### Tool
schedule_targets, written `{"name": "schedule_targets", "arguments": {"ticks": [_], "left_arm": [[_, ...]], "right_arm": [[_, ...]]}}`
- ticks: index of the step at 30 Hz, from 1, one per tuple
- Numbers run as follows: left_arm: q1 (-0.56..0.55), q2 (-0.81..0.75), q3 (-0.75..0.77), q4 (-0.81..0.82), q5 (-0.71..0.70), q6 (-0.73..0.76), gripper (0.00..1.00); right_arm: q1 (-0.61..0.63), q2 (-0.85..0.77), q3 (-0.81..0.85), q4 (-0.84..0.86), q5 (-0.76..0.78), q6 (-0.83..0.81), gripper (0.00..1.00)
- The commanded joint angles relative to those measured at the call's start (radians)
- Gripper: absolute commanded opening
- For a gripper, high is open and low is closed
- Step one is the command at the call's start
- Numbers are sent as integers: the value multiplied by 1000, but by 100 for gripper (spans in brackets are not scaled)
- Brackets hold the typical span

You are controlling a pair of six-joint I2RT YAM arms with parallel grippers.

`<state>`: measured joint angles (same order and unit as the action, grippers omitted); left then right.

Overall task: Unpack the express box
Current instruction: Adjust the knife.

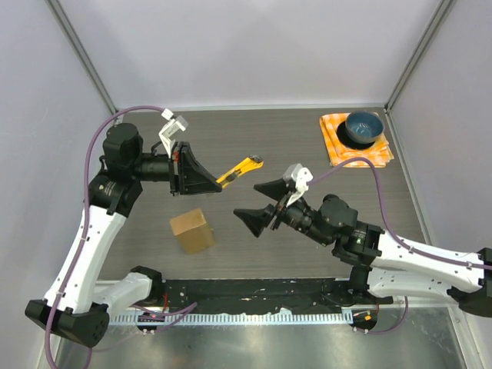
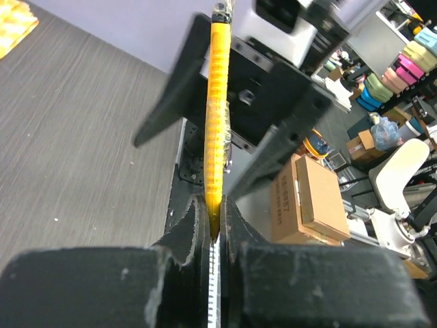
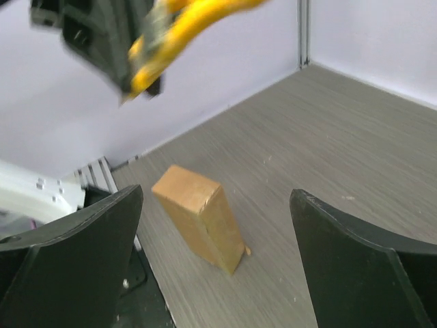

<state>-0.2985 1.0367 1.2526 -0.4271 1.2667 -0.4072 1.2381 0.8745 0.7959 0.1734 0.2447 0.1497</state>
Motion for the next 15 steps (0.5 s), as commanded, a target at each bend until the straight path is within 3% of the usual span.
{"name": "schedule_targets", "arguments": {"ticks": [1,7,15], "left_arm": [[4,-50,-25,105,56,-56,0],[5,-58,-32,15,53,36,0],[4,-53,-32,-39,45,94,0]], "right_arm": [[-107,7,37,251,-209,103,95],[-213,89,83,374,-419,194,93],[-275,205,149,477,-555,283,85]]}}
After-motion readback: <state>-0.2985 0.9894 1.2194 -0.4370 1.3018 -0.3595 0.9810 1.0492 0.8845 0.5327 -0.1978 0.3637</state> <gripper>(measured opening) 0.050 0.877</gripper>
